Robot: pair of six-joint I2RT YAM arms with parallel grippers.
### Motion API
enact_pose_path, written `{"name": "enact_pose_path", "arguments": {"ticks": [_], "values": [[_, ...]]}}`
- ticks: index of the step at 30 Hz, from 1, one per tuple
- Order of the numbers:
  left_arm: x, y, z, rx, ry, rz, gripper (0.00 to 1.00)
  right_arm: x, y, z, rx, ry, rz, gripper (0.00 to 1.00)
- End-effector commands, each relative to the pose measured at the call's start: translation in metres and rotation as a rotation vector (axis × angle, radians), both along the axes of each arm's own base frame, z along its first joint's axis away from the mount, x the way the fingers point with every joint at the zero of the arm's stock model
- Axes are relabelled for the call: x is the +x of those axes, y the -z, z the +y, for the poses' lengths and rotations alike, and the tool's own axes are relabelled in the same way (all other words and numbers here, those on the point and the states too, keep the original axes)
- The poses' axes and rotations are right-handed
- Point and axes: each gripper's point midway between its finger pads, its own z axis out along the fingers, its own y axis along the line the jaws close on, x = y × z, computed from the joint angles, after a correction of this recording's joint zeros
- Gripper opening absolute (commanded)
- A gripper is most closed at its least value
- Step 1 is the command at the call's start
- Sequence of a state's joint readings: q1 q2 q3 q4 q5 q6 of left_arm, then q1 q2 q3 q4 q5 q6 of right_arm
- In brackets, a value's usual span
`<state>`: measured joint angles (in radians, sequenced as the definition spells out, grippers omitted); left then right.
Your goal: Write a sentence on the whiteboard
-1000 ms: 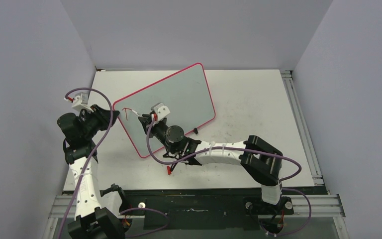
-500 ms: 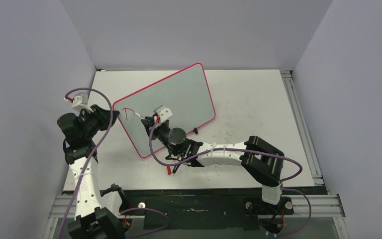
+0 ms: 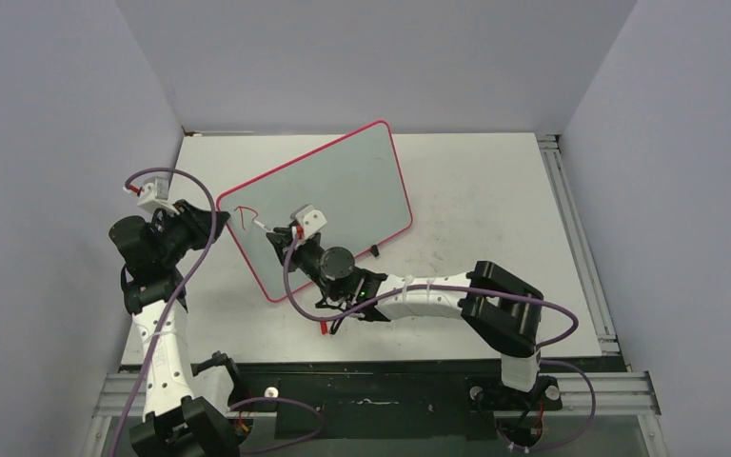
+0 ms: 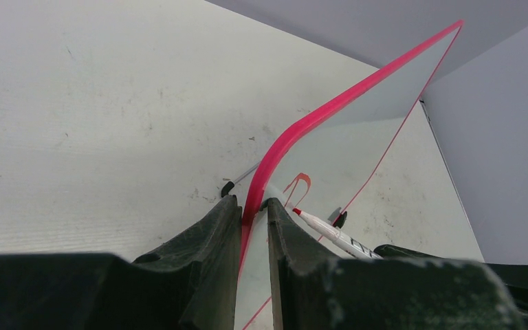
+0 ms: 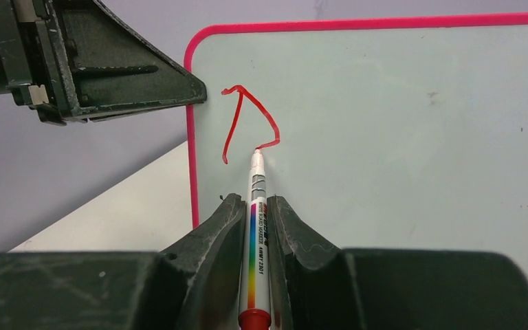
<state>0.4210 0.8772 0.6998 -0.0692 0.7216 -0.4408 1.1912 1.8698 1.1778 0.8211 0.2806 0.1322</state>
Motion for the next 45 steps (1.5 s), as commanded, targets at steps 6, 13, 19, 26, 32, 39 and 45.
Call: {"name": "enact_pose_path", "arguments": {"ticks": [6,13,19,26,32,39,45], "values": [[0.0,-0.011,0.0,0.02,0.013,-0.045,0.18,-0.013,-0.015,0.012,0.047,-0.054,-0.015,0.05],[0.0,-0.011,0.0,0.021,0.013,-0.047,0.18,-0.02,-0.012,0.02,0.039,-0.078,-0.013,0.05],[0.001,-0.011,0.0,0.021,0.013,-0.047,0.18,-0.024,-0.01,0.025,0.034,-0.096,-0.015,0.05],[0.001,-0.011,0.0,0.02,0.013,-0.046,0.18,-0.023,-0.01,0.03,0.024,-0.097,-0.021,0.05],[0.001,-0.011,0.0,0.02,0.013,-0.046,0.18,-0.017,-0.008,0.024,0.022,-0.05,-0.013,0.05],[0.001,-0.012,0.0,0.021,0.013,-0.048,0.18,-0.009,-0.011,0.014,0.014,0.011,-0.021,0.05],[0.001,-0.012,0.0,0.022,0.011,-0.047,0.18,-0.001,-0.015,0.007,0.019,0.041,-0.027,0.05]]}}
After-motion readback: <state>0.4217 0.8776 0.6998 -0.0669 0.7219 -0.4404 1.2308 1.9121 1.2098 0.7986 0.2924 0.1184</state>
